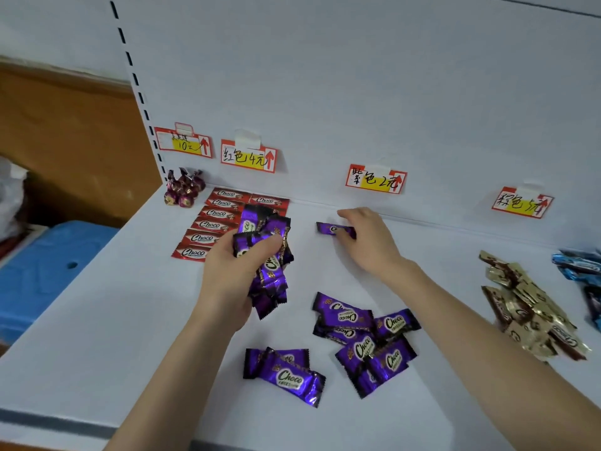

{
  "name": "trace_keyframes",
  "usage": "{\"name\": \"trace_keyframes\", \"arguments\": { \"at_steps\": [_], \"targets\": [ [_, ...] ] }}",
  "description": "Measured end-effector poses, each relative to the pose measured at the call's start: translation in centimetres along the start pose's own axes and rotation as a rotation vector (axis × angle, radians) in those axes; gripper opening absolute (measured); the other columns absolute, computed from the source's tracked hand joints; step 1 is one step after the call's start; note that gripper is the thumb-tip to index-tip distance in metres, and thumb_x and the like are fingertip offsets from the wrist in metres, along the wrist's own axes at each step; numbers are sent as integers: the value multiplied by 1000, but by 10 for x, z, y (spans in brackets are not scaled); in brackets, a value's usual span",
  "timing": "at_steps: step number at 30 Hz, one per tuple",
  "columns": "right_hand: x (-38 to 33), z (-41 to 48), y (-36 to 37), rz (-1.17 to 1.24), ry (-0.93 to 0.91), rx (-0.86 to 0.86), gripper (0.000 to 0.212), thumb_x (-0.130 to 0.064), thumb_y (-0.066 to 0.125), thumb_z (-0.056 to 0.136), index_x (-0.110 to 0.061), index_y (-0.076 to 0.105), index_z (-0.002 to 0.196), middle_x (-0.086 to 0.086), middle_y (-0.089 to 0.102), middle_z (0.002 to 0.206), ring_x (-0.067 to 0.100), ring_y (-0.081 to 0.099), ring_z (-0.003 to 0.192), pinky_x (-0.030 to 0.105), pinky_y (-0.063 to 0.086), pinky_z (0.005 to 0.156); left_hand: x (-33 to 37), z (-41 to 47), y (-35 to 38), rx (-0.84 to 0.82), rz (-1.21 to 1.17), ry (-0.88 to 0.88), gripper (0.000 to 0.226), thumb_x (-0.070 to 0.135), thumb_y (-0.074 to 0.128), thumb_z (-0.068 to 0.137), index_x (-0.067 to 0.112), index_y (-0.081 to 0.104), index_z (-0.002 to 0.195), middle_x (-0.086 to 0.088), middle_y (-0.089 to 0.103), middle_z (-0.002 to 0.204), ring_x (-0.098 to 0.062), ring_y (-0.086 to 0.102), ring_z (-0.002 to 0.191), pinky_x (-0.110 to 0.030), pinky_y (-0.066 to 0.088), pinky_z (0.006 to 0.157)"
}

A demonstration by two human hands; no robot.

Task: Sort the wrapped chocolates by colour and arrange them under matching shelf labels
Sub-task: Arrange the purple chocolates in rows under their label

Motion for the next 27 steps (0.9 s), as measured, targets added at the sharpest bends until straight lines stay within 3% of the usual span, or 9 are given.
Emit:
{"name": "trace_keyframes", "arguments": {
  "at_steps": [5,10,20,27],
  "targets": [
    [-1,-15,11,-42,-95,5,31,-23,46,95,-12,60,119,9,57,116,27,46,110,30,37,85,-7,2,0,-28,-15,-25,18,5,70,77,6,63,93,-4,72,71,-19,69,61,-24,53,50],
    [-9,3,14,-69,-59,-5,34,-24,40,96,-15,58,123,8,55,125,28,42,118,36,38,96,-10,3,-2,-22,-8,-16,18,5,70,77,5,64,94,-5,72,73,-19,70,64,-25,53,51],
    [-20,23,28,-175,-40,-43,38,-26,32,98,-19,48,132,4,46,135,25,35,125,36,33,97,-13,5,-6,-4,-37,-37,22,6,71,77,5,64,98,-6,73,78,-21,71,67,-25,54,53],
    [-19,21,31,-120,-68,63,35,-24,37,95,-12,56,122,7,54,125,24,41,117,34,34,94,-14,5,-8,1,-44,-37,21,7,71,77,7,64,97,-5,74,80,-21,71,70,-26,55,54]
  ]
}}
Point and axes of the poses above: each hand's wrist, its own z-axis towards the middle knuckle, its own y-axis out of the palm, x = y × z, the point moved 1 cm from there along z, towards the middle knuckle
